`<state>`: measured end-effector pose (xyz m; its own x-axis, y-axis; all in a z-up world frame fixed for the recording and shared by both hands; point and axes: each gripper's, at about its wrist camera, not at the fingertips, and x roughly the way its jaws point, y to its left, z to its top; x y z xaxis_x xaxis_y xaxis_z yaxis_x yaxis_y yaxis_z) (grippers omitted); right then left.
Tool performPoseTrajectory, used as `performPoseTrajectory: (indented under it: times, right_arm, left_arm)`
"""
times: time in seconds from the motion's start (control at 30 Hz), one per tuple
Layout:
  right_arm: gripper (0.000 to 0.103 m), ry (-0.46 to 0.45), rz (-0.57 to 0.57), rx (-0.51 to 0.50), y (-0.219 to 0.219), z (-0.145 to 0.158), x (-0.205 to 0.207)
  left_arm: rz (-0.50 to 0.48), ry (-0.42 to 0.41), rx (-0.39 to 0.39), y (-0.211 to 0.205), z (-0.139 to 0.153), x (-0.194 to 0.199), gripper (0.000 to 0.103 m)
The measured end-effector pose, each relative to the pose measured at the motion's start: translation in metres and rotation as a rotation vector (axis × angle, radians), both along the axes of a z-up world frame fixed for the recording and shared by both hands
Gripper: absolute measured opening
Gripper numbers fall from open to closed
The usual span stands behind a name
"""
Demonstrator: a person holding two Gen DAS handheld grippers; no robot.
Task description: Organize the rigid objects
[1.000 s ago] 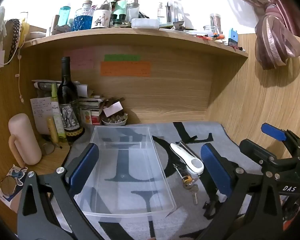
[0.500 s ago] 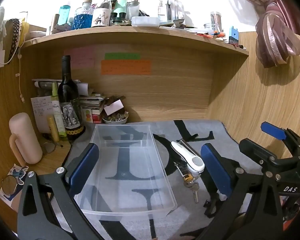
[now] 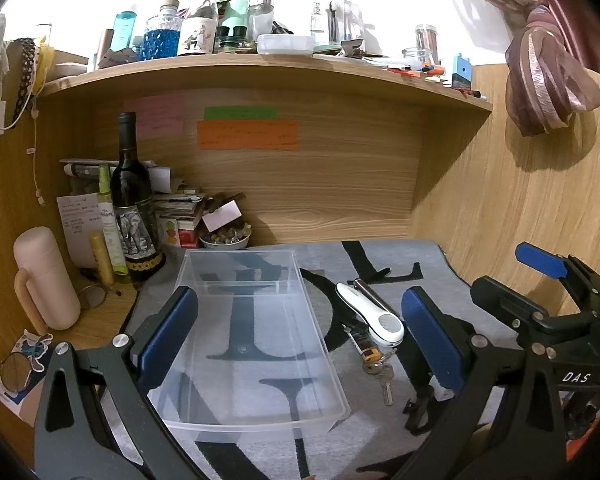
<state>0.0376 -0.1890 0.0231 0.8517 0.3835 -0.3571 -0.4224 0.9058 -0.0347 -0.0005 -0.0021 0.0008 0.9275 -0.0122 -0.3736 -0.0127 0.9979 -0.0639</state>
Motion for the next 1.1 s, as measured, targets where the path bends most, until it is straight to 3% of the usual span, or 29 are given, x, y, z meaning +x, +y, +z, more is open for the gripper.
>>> performPoseTrajectory:
  times: [1.1]
  right_arm:
    - [0.103,-0.004,0.005,-0.005,0.0033,0.0025,0.0008]
  left_arm:
    - [-0.005,-0.004,0.001,-0.0028,0.0017,-0.0009,0.103]
